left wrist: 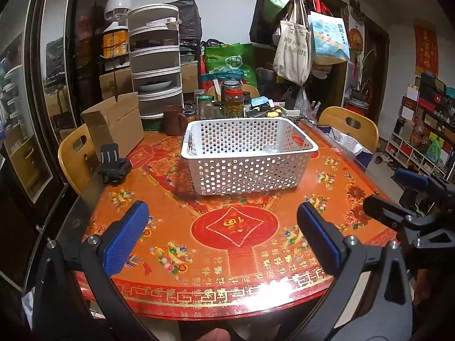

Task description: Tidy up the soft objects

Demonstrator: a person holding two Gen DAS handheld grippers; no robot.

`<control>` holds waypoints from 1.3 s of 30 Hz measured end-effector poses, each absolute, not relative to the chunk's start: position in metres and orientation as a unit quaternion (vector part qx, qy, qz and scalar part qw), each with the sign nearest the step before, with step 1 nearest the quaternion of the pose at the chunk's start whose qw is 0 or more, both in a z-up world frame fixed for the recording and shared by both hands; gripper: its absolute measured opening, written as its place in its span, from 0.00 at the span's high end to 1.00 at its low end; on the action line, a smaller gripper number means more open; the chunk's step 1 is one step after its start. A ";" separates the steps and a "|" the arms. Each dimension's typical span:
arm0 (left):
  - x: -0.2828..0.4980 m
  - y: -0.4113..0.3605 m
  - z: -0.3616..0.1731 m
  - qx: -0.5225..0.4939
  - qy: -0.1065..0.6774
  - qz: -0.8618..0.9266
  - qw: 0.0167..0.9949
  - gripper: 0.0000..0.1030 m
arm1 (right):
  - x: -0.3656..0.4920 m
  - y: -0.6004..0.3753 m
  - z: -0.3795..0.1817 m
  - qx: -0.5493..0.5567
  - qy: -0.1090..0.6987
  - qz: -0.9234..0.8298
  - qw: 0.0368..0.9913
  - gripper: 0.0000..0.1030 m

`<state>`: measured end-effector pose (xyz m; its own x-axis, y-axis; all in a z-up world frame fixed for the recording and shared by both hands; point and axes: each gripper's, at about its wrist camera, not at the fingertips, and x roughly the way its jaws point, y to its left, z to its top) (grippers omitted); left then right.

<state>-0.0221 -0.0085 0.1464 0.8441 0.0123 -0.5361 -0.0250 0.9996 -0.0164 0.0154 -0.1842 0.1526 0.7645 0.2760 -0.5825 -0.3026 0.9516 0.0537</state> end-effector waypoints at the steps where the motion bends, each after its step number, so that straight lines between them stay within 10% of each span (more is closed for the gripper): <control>1: -0.023 -0.008 0.147 -0.011 0.279 0.009 0.960 0.00 | 0.015 -0.184 0.153 -0.021 0.307 0.154 0.939 0.00; 39: -0.023 -0.008 0.138 -0.014 0.284 0.007 0.959 0.00 | 0.013 -0.184 0.156 -0.020 0.308 0.155 0.938 0.00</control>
